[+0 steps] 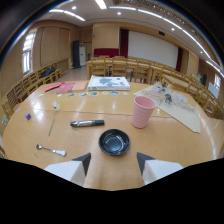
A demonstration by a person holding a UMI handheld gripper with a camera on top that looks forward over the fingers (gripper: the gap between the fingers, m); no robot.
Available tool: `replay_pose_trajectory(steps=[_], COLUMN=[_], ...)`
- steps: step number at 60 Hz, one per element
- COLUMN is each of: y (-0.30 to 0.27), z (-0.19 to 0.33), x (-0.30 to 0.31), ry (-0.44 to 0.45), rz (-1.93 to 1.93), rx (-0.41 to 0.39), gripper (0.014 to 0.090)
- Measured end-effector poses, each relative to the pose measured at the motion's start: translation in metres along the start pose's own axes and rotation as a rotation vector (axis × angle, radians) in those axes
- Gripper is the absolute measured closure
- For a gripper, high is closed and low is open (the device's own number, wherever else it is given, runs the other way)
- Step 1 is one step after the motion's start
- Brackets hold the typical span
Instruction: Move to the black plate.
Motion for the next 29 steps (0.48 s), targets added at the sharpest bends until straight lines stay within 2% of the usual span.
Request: replay_pose_trajectory(steps=[11,29], y=[0.004,0.002], z=[0.028,0.033], x=[-0.001,-0.001], ry=[-0.026,-0.036], rz=[0.036,0.037], rx=[-0.054,-0.068], gripper=[0.018,0.018])
